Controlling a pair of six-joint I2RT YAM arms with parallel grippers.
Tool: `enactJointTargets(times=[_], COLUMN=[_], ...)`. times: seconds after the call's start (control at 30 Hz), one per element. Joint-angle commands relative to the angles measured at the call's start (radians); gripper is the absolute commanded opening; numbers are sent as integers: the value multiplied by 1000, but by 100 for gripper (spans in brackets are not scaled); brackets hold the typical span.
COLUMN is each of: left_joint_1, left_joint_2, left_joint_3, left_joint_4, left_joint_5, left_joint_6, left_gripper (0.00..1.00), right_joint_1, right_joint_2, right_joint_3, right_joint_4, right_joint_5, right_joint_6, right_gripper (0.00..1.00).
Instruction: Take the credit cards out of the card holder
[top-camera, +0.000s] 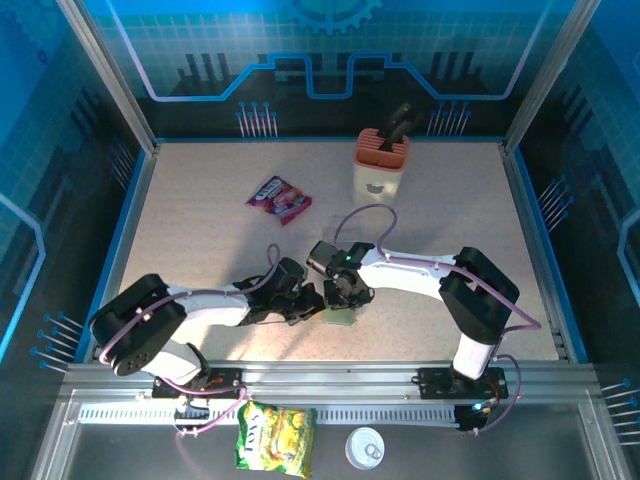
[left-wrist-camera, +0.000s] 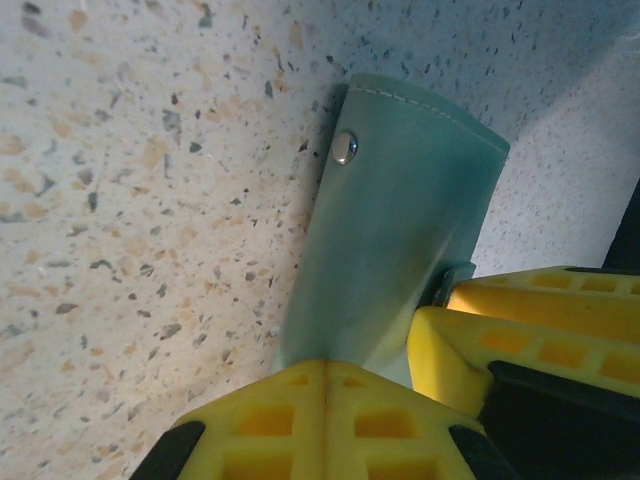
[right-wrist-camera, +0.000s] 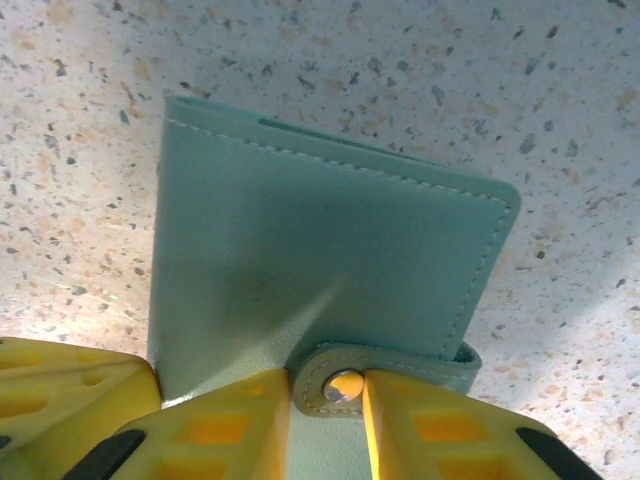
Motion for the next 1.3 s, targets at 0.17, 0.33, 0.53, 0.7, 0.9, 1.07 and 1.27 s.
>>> enactJointTargets(times=[0.17, 0.33, 0.53, 0.7, 0.9, 1.07, 1.27], left_joint_1=[-12, -18, -17, -16, -14, -14, -13], left_joint_2=[56, 74, 64, 49, 78, 83, 98], left_joint_3=[79, 105, 111, 119, 127, 138, 152], left_joint_4=[7, -41, -118, -170, -185, -211, -251], left_joint_5=[53, 48, 32, 12, 6, -5, -19], left_joint_6=[3, 9, 7, 13, 10, 5, 6], left_gripper=[0, 0, 0, 0, 0, 0, 0], right_joint_1=[-19, -30, -51, -83, -126, -160, -197], right_joint_2=[-8, -26, -57, -96, -141, -182, -208], right_joint_3=[-80, -110, -155, -218, -290, -356, -414], right_joint_4=[75, 111, 163, 241, 310, 379, 440], right_joint_5=[-46, -70, -104, -153, -217, -280, -336], right_joint_6=[1, -4, -9, -5, -19, -21, -17], right_gripper=[17, 13, 10, 8, 4, 1, 0])
